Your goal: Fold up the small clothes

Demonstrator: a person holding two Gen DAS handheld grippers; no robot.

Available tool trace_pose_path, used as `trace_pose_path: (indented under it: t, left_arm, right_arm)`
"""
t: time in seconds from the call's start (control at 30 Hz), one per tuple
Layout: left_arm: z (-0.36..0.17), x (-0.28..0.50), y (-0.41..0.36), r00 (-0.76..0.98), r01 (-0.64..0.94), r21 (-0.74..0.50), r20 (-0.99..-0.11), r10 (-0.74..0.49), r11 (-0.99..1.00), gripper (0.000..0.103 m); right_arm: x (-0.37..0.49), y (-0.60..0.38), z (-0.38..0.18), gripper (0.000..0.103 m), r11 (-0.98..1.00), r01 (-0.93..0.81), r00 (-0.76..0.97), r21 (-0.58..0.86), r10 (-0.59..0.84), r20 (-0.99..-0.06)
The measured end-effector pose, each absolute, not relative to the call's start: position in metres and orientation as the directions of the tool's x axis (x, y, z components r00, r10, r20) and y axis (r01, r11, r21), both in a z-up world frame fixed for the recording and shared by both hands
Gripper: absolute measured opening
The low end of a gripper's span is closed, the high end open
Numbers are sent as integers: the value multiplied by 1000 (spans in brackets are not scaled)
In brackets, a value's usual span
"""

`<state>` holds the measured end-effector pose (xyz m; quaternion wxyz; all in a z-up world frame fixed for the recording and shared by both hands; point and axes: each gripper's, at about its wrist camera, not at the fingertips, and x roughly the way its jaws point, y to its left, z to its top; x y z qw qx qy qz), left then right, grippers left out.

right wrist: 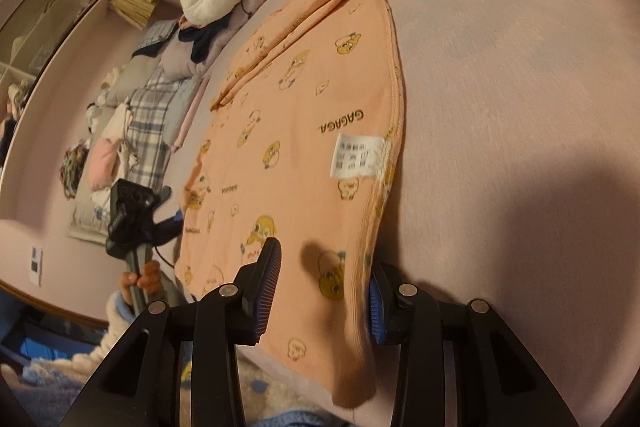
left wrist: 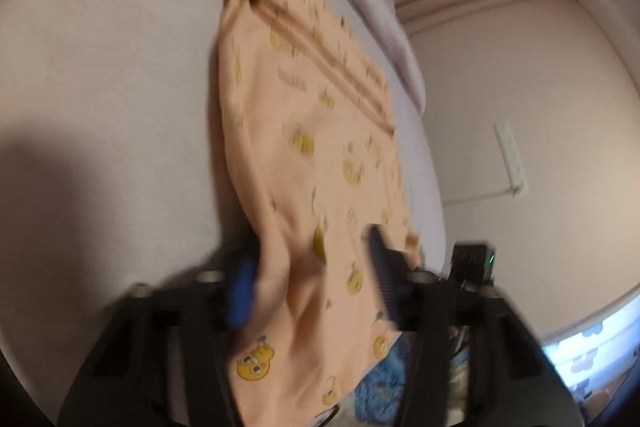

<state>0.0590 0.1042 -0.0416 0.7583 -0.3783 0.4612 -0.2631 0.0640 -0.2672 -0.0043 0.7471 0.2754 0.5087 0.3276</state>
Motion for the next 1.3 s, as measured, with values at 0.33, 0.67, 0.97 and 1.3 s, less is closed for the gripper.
trace_pose_path:
  t: [0.33, 0.67, 0.97, 1.3]
  left_arm:
    - [-67, -6, 103, 297, 29, -883, -440, -848, 468, 7]
    - [-68, 14, 103, 376, 20, -936, -320, -870, 352, 3]
    - [-30, 19, 103, 478, 123, -933, -244, -844, 339, 2]
    - [21, 72, 101, 540, 253, -922, -118, -833, 294, 2]
  right_arm:
    - [55, -269, -3, 39, 616, -256, 209, 744, 787, -580]
    - [52, -265, -5, 37, 615, -278, 225, 738, 788, -572]
    - [43, -259, 25, 6, 526, -375, 313, 763, 847, -430]
    - [79, -248, 58, 6, 442, -447, 389, 778, 879, -276]
